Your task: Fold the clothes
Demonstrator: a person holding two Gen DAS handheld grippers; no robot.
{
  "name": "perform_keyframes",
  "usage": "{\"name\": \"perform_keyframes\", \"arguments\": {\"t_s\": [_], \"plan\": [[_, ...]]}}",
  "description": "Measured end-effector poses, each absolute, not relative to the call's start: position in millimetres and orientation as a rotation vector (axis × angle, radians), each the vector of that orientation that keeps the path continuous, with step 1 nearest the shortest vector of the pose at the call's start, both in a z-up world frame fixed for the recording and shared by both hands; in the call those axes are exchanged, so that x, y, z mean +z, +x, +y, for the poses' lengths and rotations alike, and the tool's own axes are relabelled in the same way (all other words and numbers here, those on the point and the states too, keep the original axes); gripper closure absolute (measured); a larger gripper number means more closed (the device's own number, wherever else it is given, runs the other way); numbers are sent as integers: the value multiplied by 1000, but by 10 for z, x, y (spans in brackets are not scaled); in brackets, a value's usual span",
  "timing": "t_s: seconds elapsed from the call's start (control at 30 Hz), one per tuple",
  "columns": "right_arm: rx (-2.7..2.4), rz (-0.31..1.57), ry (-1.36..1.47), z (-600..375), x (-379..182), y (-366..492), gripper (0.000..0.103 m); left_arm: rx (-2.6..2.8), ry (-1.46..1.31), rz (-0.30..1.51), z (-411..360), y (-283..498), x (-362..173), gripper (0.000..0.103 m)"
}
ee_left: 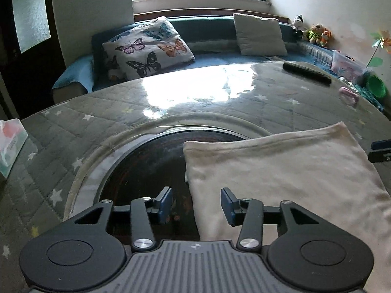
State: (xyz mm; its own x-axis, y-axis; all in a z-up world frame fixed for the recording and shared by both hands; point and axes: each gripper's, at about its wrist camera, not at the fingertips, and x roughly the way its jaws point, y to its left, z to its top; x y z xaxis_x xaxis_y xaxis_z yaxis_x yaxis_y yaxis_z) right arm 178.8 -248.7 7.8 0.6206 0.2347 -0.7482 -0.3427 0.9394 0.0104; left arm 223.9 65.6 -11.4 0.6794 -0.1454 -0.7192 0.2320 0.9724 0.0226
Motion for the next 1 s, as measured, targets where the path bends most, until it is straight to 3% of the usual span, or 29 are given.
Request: {"name": "perform_keyframes", "arguments": {"t_s": [0.17,0.2,0.27,0.3,0.37,0.6,1.0], "plan": [[301,866,-116,-2488,-37,2108,74,-214,92,798,666,2428,-189,60],[297,870,-114,-2483,-59,2152,74,-221,90,799,667,2454,-202,65],[293,877,-110,-2487,-85,2227,79,-228,85,800,674,2497,-229,86],[296,877,-109,-2481,-92,2266,80,-229,81,801,679,2516,-240,89],[304,875,-107,-2467,-97,2328,95,-225,70,789,695,2535,-236,96],[318,846,-127,-2286,-112,2589,99,-151,89,772,814,2610,-236,98],[336,813,-231,-2032,29,2541,91,-128,120,747,754,2385,-106,94]]}}
